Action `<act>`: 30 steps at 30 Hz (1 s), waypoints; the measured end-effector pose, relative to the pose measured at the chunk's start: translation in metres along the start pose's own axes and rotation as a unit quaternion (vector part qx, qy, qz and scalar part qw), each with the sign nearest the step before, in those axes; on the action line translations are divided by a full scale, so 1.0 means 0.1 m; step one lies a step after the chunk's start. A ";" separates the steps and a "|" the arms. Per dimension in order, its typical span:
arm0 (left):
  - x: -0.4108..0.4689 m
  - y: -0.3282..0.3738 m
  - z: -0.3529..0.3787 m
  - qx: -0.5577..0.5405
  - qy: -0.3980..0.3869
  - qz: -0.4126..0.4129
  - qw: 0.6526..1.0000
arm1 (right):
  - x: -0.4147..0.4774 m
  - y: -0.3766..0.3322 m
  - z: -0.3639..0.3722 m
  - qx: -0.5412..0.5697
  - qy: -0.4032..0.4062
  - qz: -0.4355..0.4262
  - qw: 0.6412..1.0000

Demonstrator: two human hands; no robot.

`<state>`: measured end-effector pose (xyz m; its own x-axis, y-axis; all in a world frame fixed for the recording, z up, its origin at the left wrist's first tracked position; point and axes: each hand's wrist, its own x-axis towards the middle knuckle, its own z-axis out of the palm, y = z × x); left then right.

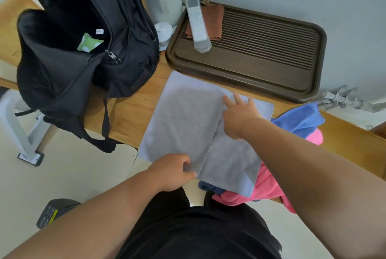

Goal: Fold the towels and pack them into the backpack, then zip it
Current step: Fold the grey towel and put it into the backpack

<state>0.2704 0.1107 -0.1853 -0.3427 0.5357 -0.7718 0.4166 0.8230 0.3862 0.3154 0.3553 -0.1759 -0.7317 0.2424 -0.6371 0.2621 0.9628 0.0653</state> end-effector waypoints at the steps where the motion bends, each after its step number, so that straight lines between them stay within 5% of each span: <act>1: 0.00 -0.02 -0.03 -0.007 0.040 -0.011 0.999 | -0.03 -0.07 -0.02 0.024 0.021 -0.005 0.999; 5: 0.04 -0.27 -0.27 0.002 0.183 -0.045 0.982 | -0.04 -0.35 -0.08 0.077 0.069 -0.040 0.994; 9: 0.16 -0.65 -0.58 -0.028 0.231 -0.103 0.967 | 0.12 -0.64 -0.20 0.114 0.045 -0.036 0.992; 23: 0.44 -1.03 -0.76 0.038 0.156 -0.097 0.982 | 1.05 -1.41 -0.61 0.163 -0.010 0.043 0.986; 30: 0.43 -1.25 -0.97 0.076 0.185 -0.089 0.976 | 1.23 -1.72 -0.72 0.196 0.071 0.008 0.978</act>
<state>0.1220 0.0491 -0.2177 -0.6896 0.4411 -0.5744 0.4336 0.8867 0.1604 0.1354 0.2282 -0.2103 -0.7982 0.2971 -0.5240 0.4744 0.8461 -0.2430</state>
